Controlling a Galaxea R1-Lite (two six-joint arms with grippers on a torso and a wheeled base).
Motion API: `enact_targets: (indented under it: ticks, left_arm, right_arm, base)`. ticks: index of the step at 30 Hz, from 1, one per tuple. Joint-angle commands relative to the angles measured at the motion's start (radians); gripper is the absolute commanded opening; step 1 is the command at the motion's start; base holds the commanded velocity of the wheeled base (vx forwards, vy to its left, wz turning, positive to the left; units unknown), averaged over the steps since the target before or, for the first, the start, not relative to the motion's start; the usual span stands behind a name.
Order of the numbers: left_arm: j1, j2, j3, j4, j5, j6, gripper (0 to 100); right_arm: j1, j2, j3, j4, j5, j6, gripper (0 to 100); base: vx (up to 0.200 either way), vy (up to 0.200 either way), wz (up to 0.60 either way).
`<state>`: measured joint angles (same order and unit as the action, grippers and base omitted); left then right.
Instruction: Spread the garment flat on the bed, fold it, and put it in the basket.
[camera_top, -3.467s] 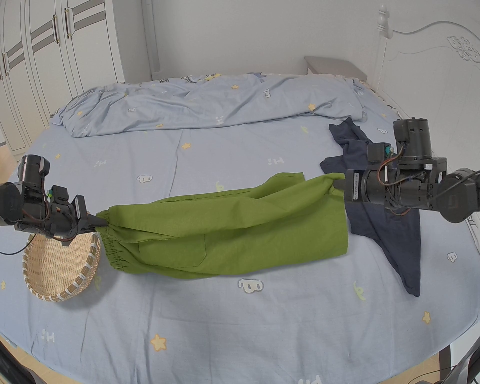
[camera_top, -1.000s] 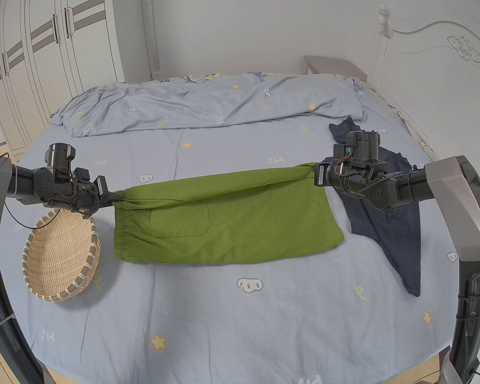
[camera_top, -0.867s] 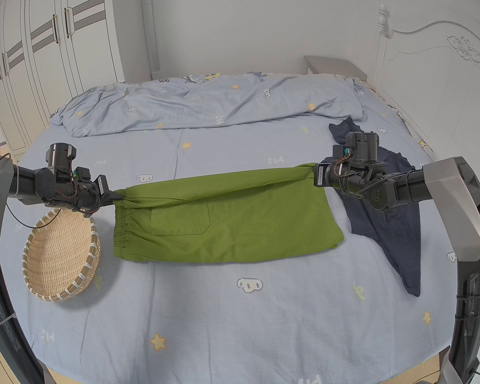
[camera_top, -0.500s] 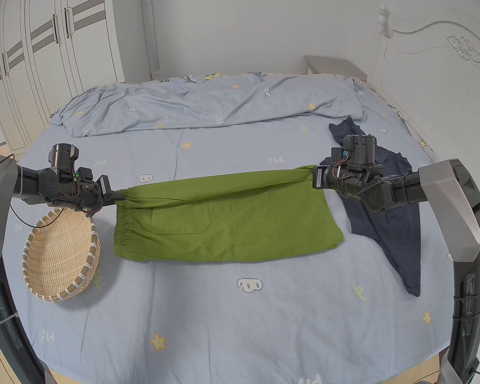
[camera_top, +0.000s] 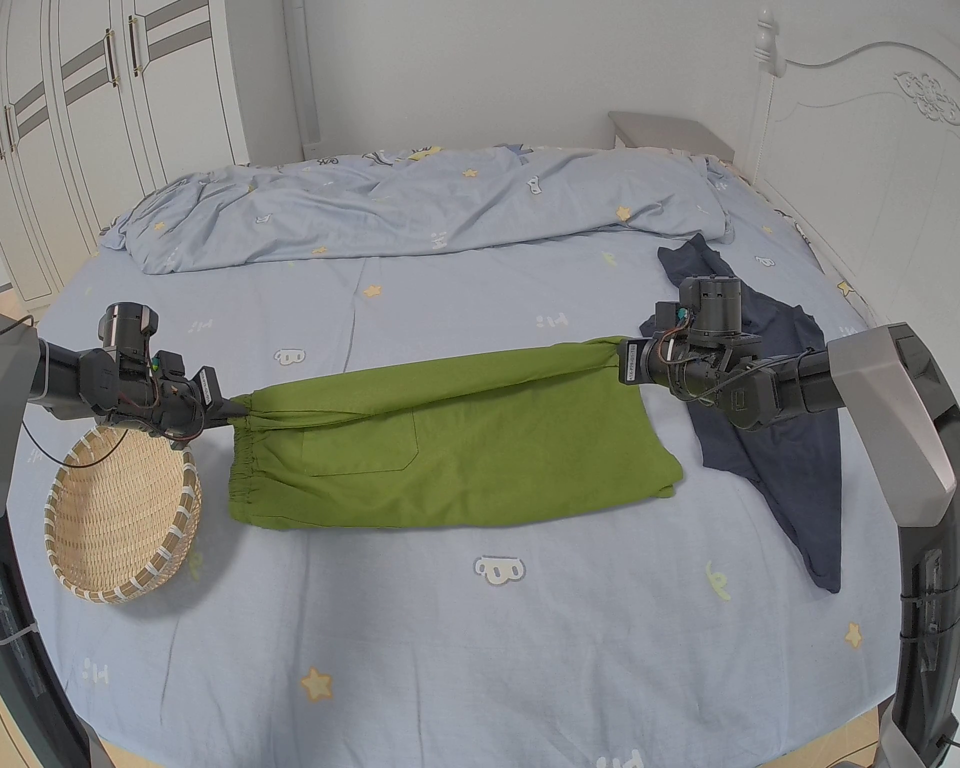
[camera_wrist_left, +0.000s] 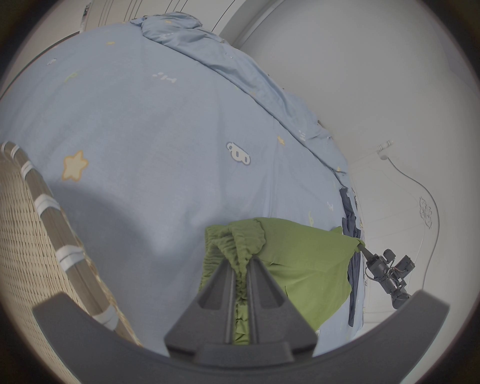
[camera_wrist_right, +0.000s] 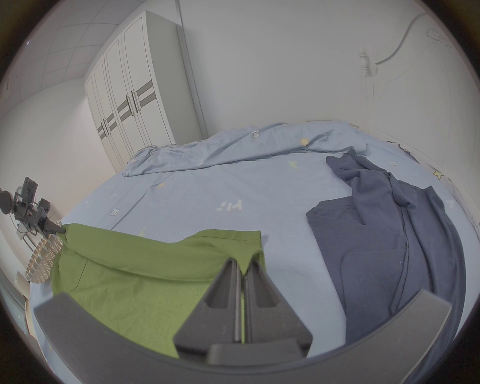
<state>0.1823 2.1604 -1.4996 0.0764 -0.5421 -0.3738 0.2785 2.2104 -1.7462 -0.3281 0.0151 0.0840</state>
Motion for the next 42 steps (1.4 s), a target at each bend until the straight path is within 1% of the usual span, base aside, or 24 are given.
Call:
enact_targets:
  ticks: [1,13,14,16,17,19,20,21,23,29,31,36,42]
  left_arm:
    - [-0.001,0.002,0.009,-0.003,0.002,0.001,0]
    - [-0.006,0.016,-0.002,-0.004,0.002,0.001,0]
    - [-0.009,0.016,-0.002,-0.004,0.002,0.001,0]
    - [-0.012,0.018,-0.005,-0.006,0.002,0.009,0]
    - [-0.015,0.018,-0.007,-0.006,0.004,0.013,100]
    - [-0.02,0.019,-0.008,-0.007,0.005,0.018,100]
    - [-0.032,0.021,-0.013,-0.021,0.028,0.024,100]
    - [-0.032,0.021,-0.013,-0.021,0.028,0.024,100]
    - [-0.053,0.021,-0.014,-0.058,0.065,0.018,100]
    - [-0.11,0.015,-0.018,-0.084,0.08,-0.005,100]
    - [-0.116,0.015,-0.036,-0.095,0.08,-0.034,100]
    - [-0.115,0.042,-0.09,-0.122,0.08,-0.134,100]
    - [-0.078,0.076,-0.143,-0.122,0.106,-0.154,100]
  right_arm:
    - [-0.001,0.008,-0.001,0.0,-0.001,0.002,0]
    - [0.002,0.015,0.001,0.001,-0.001,0.0,0]
    - [0.002,0.018,0.001,0.0,-0.003,0.0,100]
    - [0.002,0.02,0.001,0.0,-0.001,0.0,100]
    - [0.002,0.02,0.002,0.0,-0.001,0.002,100]
    - [0.002,0.02,0.002,0.0,-0.001,0.002,100]
    - [0.002,0.018,0.004,0.0,-0.003,0.002,100]
    - [0.002,0.018,0.004,0.0,-0.003,0.002,100]
    - [0.002,0.017,0.008,0.0,-0.003,0.002,100]
    - [-0.001,0.005,0.062,-0.003,-0.003,0.005,100]
    - [-0.004,-0.009,0.086,-0.022,-0.003,0.005,100]
    - [-0.013,-0.04,0.143,-0.072,-0.001,0.014,100]
    - [-0.027,-0.086,0.192,-0.075,0.0,0.022,100]
  base:
    - [0.0,0.0,0.0]
    - [0.0,0.0,0.0]
    - [0.0,0.0,0.0]
    - [0.0,0.0,0.0]
    - [0.0,0.0,0.0]
    - [0.0,0.0,0.0]
    - [0.0,0.0,0.0]
    - [0.0,0.0,0.0]
    - [0.0,0.0,0.0]
    - [0.0,0.0,0.0]
    - [0.0,0.0,0.0]
    - [0.0,0.0,0.0]
    - [0.0,0.0,0.0]
